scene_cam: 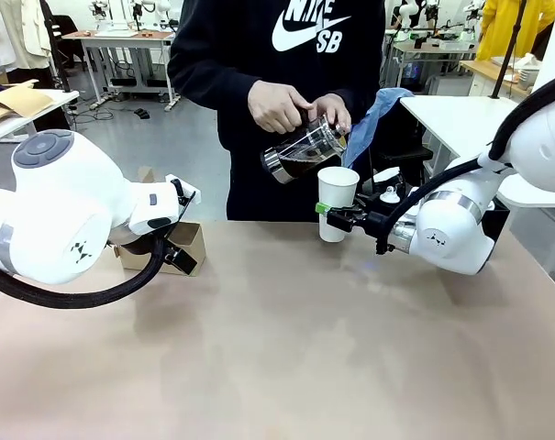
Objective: Pour a drink into a cup and package it in a carrier.
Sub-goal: When a person places the Paper Cup Lid on the 600 ml Paper Cup , lift the 600 ml Paper Cup.
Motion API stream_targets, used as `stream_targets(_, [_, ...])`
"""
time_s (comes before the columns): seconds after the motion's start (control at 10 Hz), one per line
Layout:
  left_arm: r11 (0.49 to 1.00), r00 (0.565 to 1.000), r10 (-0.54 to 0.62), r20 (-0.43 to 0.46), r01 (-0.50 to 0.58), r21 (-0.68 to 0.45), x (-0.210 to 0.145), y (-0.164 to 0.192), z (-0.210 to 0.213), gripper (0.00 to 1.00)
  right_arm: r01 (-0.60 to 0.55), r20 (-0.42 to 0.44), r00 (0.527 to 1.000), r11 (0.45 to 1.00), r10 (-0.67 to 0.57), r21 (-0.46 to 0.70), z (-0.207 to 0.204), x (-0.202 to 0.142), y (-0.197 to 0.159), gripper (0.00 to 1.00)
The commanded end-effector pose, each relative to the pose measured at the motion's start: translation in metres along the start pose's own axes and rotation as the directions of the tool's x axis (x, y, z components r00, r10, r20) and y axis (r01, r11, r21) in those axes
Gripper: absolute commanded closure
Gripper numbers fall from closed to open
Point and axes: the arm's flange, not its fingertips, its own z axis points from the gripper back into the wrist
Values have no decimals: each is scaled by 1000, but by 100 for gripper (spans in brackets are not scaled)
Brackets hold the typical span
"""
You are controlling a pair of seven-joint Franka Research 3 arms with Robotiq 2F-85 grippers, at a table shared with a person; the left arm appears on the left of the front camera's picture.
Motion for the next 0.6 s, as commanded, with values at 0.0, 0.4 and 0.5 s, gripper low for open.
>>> stream_targets(0.0, [1000, 1000, 0, 1, 0, -1, 0, 0, 0, 0, 8, 10, 1000, 1000, -8, -17, -1, 2, 2, 19])
stream_targets(0.4, [1000, 1000, 0, 1, 0, -1, 0, 0, 0, 0, 8, 10, 1000, 1000, -8, -17, -1, 2, 2, 19])
stream_targets(0.5, [1000, 1000, 0, 1, 0, -1, 0, 0, 0, 0, 8, 10, 1000, 1000, -8, -17, -1, 2, 2, 19])
